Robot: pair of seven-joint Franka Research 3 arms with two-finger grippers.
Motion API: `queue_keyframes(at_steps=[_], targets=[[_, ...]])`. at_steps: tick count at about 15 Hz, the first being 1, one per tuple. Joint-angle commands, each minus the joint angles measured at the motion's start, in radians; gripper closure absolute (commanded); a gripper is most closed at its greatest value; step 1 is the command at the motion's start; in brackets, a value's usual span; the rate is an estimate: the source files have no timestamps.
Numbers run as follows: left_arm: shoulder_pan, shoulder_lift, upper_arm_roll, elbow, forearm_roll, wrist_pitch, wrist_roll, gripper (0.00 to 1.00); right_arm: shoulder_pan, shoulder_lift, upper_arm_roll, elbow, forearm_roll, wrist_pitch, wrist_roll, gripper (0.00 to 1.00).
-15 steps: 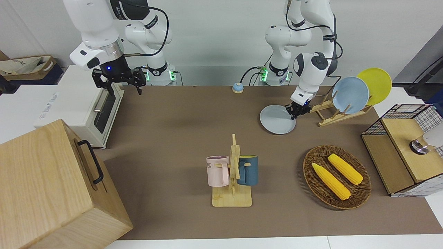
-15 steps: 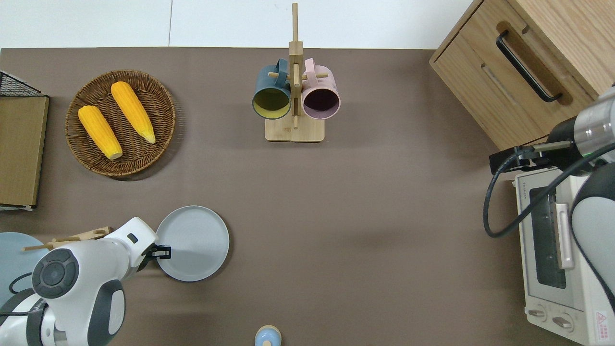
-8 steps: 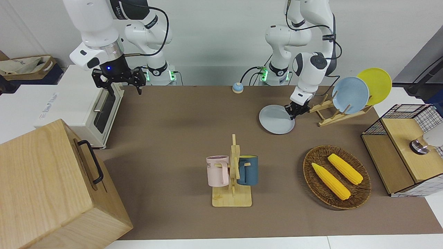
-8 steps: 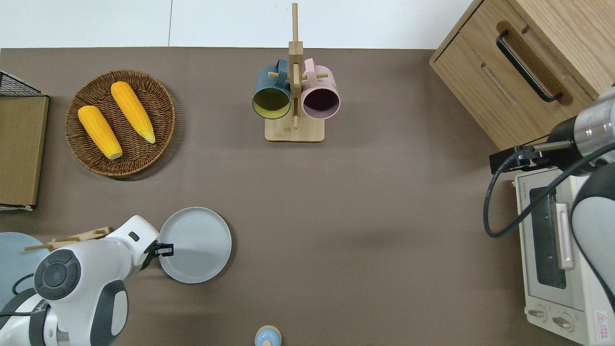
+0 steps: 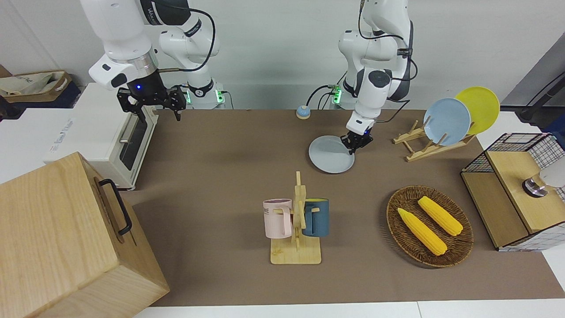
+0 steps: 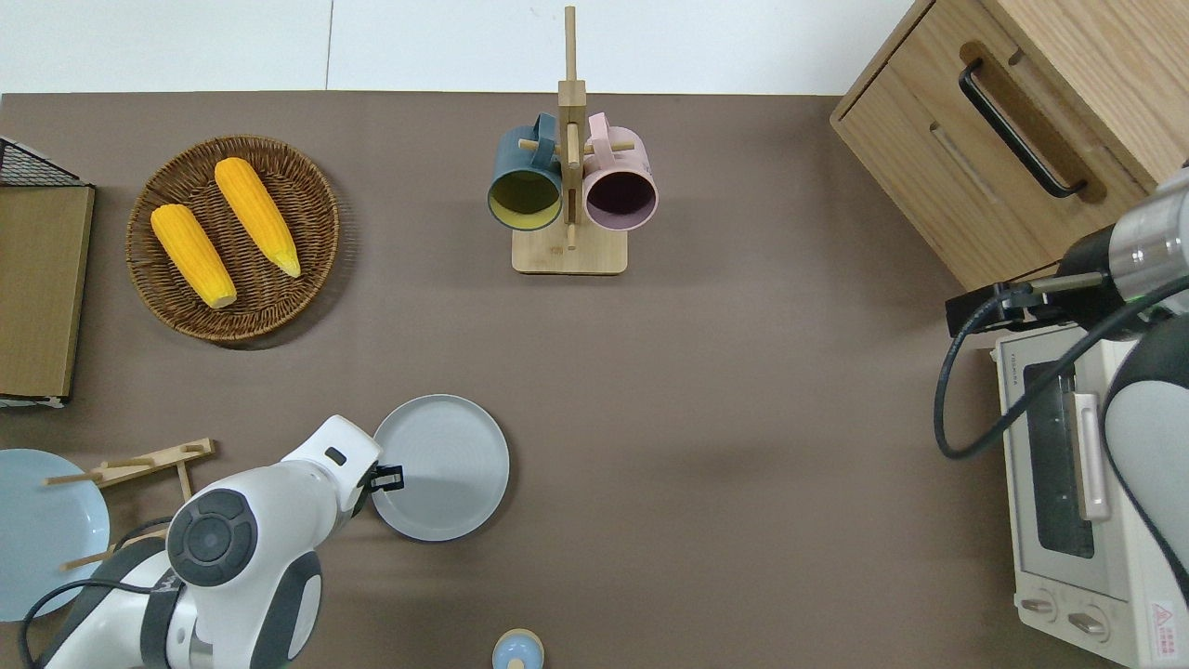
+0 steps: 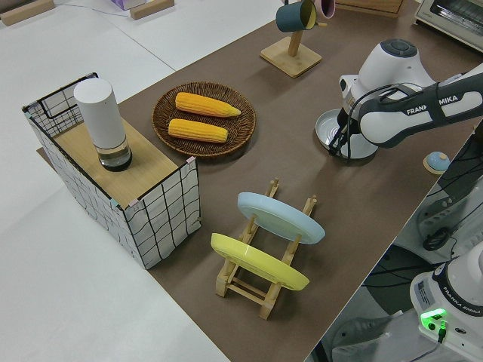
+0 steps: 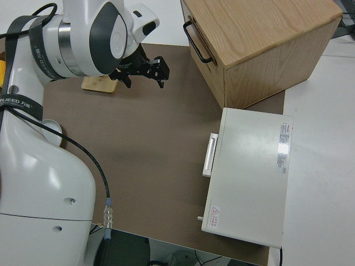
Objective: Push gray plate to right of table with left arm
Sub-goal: 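Push the gray plate with the left gripper away from the basket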
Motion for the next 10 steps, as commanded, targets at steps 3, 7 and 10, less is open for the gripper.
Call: queue_keyframes(at_steps=[3,7,10], targets=[[-0.166,0.128,0.000,0.063,-0.006,0.048,-0.202,1.00,-0.001,-0.006,0.000,0.001,0.007,-0.010,0.003,0.017],[-0.239,0.158,-0.033,0.110,-0.004,0.047,-0.324,1.00,-0.001,-0.006,0.000,0.001,0.007,-0.010,0.003,0.017],[-0.239,0.199,-0.101,0.150,0.001,0.047,-0.386,1.00,-0.001,-0.006,0.000,0.001,0.007,-0.010,0.003,0.017]])
